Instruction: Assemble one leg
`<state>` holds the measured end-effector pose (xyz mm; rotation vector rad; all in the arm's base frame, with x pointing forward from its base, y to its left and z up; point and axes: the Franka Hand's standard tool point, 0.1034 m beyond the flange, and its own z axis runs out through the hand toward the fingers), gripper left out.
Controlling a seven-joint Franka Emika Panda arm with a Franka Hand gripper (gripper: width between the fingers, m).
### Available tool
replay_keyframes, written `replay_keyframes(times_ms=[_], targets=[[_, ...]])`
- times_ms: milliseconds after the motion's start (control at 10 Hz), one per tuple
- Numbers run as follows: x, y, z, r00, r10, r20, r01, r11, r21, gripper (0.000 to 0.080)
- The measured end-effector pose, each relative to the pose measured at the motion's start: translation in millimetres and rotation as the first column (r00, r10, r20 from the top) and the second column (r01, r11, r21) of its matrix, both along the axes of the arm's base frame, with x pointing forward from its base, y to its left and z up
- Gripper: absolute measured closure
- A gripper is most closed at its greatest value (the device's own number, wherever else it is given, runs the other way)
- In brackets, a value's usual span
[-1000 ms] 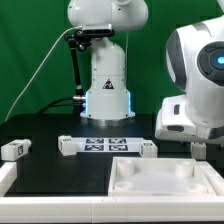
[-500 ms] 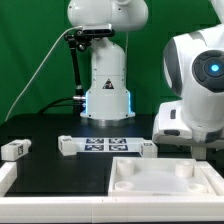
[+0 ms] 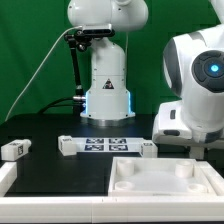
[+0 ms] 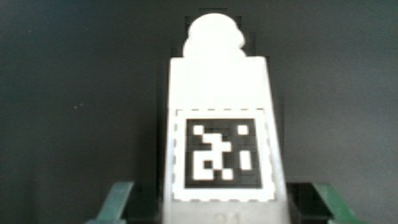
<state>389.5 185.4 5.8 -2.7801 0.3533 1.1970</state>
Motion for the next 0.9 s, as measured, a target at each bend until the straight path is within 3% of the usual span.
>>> replay_keyframes(times_ms=[400,500,800,900], targets=[[0.1,-0.2,0.0,1.0,0.0,0.0,0.0,1.0,0.0,0.0509],[1.4,-4.0,7.0,1.0,0.003,-0.007,-0.003,1.0,0.0,0.0509],[13.4,-10.2,60.0,0.999,0.026,-0.025,-0.025,1.0,0.007,0.0509],[18.6,-10.6,70.2,1.0,0.026,-0.011,-0.026,1.0,0.009,0.0509]])
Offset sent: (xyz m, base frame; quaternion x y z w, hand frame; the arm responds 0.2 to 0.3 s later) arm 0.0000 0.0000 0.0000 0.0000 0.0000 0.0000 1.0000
